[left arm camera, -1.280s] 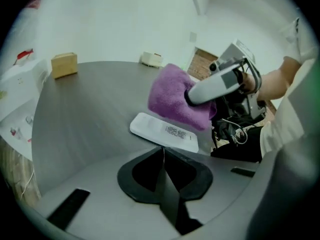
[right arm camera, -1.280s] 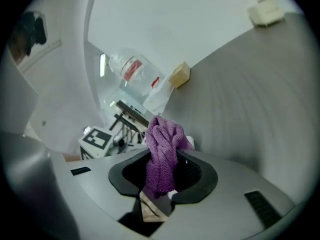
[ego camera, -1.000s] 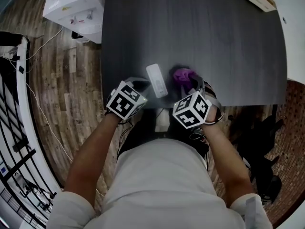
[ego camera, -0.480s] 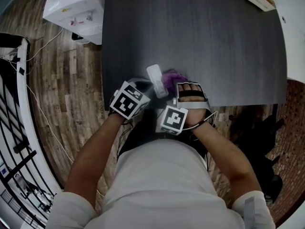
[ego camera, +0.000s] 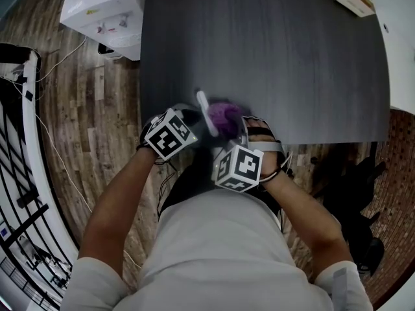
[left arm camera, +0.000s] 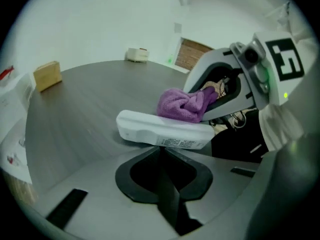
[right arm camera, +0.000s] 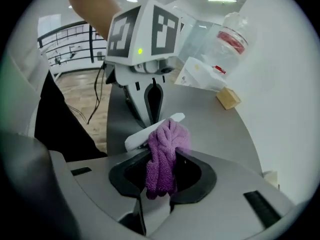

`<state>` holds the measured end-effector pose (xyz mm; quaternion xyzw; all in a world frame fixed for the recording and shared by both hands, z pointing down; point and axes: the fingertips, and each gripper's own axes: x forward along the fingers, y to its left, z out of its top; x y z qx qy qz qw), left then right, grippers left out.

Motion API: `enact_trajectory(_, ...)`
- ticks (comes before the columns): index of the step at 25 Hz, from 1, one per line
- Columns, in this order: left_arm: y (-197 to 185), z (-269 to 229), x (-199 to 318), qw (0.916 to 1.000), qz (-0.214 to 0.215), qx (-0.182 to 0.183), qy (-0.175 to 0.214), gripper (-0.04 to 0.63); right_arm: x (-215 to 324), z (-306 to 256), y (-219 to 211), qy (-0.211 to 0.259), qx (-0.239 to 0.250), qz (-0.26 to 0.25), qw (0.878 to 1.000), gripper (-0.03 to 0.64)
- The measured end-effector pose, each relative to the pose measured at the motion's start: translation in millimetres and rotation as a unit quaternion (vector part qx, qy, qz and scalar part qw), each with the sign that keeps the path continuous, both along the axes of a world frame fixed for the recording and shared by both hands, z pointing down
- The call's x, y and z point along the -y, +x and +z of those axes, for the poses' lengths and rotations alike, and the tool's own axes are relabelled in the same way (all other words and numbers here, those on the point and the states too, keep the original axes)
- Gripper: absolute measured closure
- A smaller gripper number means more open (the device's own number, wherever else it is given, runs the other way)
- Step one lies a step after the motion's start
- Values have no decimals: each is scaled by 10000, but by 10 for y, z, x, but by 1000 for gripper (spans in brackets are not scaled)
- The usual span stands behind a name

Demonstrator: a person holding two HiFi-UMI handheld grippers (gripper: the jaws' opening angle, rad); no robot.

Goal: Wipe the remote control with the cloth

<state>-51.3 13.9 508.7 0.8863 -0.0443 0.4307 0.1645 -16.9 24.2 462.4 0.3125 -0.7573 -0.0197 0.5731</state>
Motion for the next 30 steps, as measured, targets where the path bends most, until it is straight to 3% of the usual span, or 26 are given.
enact_trajectory(5,-174,23,-14,9939,865,429,536,567,-35,31,-225,-1,-63,-340,9994,504)
enact_trajectory(11,-299,15,85,9748,1423,997,1399,525,-17,66,-300,6,-259,-566,9981,503)
enact_trajectory(16,-533,31,95,9788,1174,1141,1230,525,-25,109,-441,-48,-321,-780,9964,503)
enact_trajectory(20,-814,25,99,9861,719,1180,923,526,-13,148,-445,-58,-349,-810,9961,503)
enact_trajectory(22,-842,-31,85,9912,395,976,803,526,3,91,-403,-43,-214,-647,9977,503)
enact_trajectory(24,-771,-134,74,9967,-31,532,608,526,-4,9,-337,-256,363,-109,9990,503)
enact_trajectory(25,-722,-188,79,9983,-286,254,450,526,-17,-16,-306,-518,881,328,9942,503)
enact_trajectory(27,-668,-244,116,9967,-789,-162,109,526,-15,-27,-262,-1111,2083,1313,9628,503)
enact_trajectory(29,-698,-190,135,9941,-1068,-167,-91,526,47,1,-216,-1430,2884,2043,9245,503)
enact_trajectory(30,-719,-146,127,9934,-1126,-111,-166,526,75,30,-202,-1503,3065,2231,9131,503)
